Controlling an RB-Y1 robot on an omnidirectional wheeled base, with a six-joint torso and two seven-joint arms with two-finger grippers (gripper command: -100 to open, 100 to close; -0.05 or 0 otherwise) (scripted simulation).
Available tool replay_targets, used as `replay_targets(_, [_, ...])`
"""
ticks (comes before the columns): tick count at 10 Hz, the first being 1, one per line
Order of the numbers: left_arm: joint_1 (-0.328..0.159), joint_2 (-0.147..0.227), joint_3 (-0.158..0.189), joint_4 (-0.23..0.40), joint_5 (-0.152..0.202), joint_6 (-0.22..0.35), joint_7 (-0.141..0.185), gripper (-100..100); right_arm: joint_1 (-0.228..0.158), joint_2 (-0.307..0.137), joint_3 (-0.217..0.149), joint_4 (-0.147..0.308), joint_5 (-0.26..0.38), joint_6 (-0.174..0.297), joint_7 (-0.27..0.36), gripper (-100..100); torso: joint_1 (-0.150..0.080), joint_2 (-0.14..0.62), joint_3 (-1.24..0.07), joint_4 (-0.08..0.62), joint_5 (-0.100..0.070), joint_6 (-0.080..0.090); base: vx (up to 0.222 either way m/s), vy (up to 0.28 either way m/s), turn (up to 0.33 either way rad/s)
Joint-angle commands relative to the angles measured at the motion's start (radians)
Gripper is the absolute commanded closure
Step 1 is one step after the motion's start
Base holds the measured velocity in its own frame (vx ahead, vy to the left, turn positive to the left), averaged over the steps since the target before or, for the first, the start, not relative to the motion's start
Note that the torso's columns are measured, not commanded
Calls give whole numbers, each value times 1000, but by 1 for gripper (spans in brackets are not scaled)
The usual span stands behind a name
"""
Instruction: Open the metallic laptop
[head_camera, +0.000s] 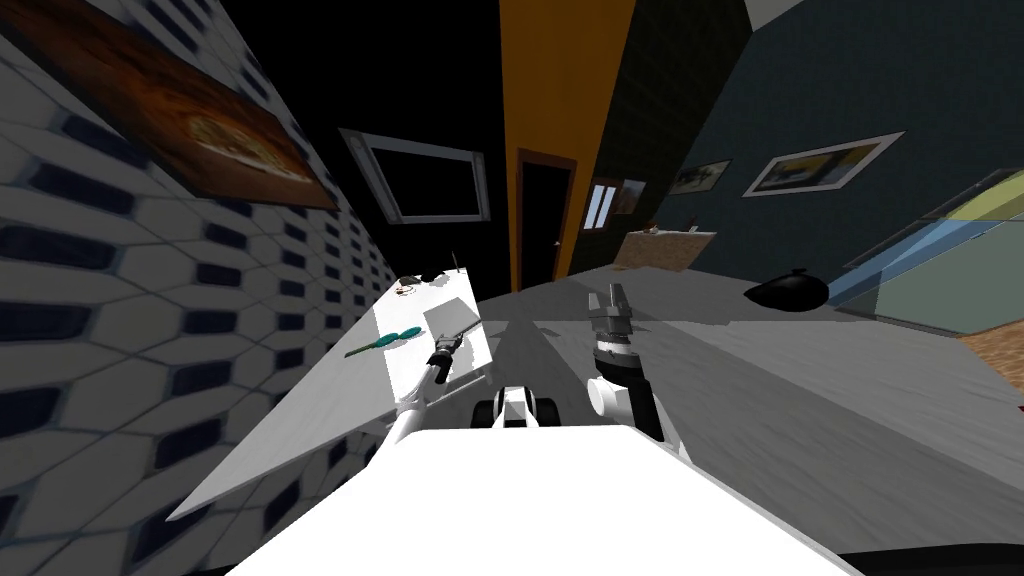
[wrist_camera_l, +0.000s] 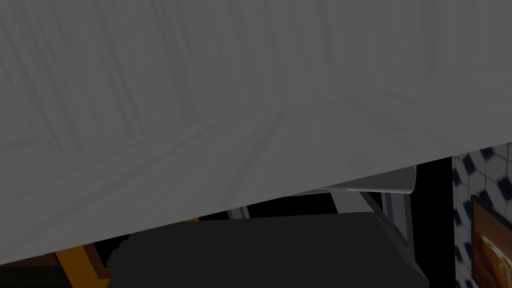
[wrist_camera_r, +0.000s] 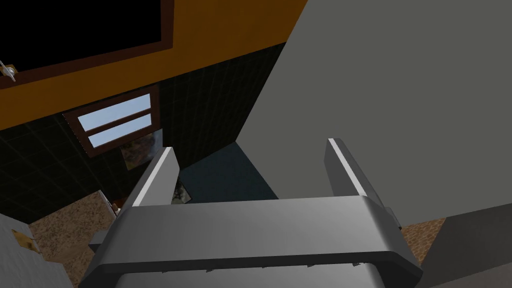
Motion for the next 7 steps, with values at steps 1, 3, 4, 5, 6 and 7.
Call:
replay_targets(1, [2, -11, 14, 40, -5, 2, -2, -100, 0, 0, 0, 0, 0, 0, 0, 0, 2, 0, 1, 1, 1, 2, 0, 0, 0])
replay_targets(3, [-64, 32, -1, 97, -52, 61, 62, -100, -1, 0, 0, 0, 0, 0, 0, 0, 6, 5, 4, 5, 1, 8, -195, 75, -367])
replay_targets(4, [-64, 32, -1, 109, -52, 92, 96, -100, -1, 0, 0, 0, 0, 0, 0, 0, 1, 6, 4, 6, 0, 8, -73, 45, -186])
replay_targets(5, [-64, 32, -1, 119, -52, 92, 103, -100, 0, 0, 0, 0, 0, 0, 0, 0, -3, -1, 0, 2, -1, 1, 6, 10, -5])
replay_targets(6, [-129, 75, -16, 145, -100, 118, 141, -100, 0, 0, 0, 0, 0, 0, 0, 0, -3, -3, -2, -2, -1, -3, -124, 30, -327])
replay_targets(7, [-129, 75, -16, 169, -100, 135, 164, -100, -1, 0, 0, 0, 0, 0, 0, 0, 0, 2, 1, 4, -1, 6, -179, 40, -381])
